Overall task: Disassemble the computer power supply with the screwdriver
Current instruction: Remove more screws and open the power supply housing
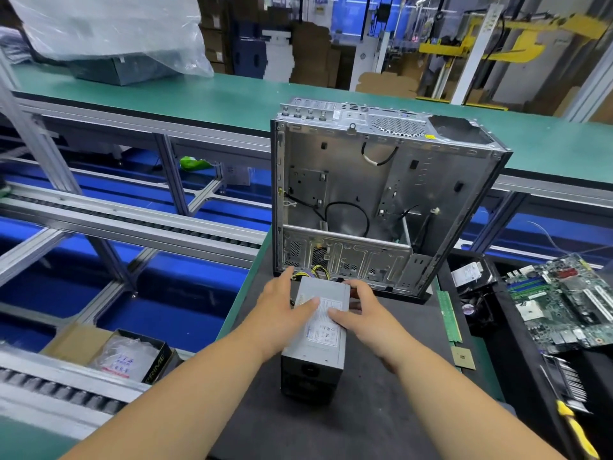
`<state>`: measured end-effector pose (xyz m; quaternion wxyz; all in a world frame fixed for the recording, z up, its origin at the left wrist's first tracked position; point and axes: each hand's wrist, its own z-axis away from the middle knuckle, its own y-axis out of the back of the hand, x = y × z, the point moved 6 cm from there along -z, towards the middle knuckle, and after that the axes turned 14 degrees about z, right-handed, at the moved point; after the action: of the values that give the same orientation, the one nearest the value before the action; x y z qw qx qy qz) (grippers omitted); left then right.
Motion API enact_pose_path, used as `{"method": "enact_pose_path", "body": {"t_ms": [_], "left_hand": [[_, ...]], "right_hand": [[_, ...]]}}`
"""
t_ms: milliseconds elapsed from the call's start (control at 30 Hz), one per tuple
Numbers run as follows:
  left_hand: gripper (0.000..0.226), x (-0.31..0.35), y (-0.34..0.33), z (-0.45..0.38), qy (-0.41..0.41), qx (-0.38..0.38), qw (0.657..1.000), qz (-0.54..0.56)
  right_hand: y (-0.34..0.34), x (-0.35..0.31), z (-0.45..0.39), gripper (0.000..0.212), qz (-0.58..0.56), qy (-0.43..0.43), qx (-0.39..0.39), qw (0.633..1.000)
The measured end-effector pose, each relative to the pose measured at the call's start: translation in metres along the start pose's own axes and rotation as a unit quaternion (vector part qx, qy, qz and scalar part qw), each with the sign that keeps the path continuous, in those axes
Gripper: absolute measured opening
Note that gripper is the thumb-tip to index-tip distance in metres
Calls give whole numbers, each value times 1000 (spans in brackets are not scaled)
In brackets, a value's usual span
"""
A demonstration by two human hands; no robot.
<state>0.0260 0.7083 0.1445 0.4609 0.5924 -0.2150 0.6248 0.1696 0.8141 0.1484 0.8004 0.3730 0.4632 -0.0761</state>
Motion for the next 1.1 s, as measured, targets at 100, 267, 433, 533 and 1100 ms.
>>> {"method": "enact_pose_path", "body": {"t_ms": [100, 267, 433, 533, 1100], "left_hand": [[64, 23, -10, -1, -120, 17, 986, -117], [58, 38, -46, -9, -126, 5, 942, -312], [54, 36, -53, -8, -118, -12, 922, -368], [53, 35, -50, -7, -119, -6, 920, -373], [60, 35, -49, -6, -114, 18, 922, -369]], "right_hand": [[1, 4, -1, 29, -16, -10, 0, 1000], [-12, 8, 1, 28, -54, 10, -3, 998], [-15, 12, 4, 27, -59, 44, -2, 997], [-16, 13, -1, 45, -48, 61, 3, 997], [-15, 29, -15, 36, 9, 73, 38, 997]]}}
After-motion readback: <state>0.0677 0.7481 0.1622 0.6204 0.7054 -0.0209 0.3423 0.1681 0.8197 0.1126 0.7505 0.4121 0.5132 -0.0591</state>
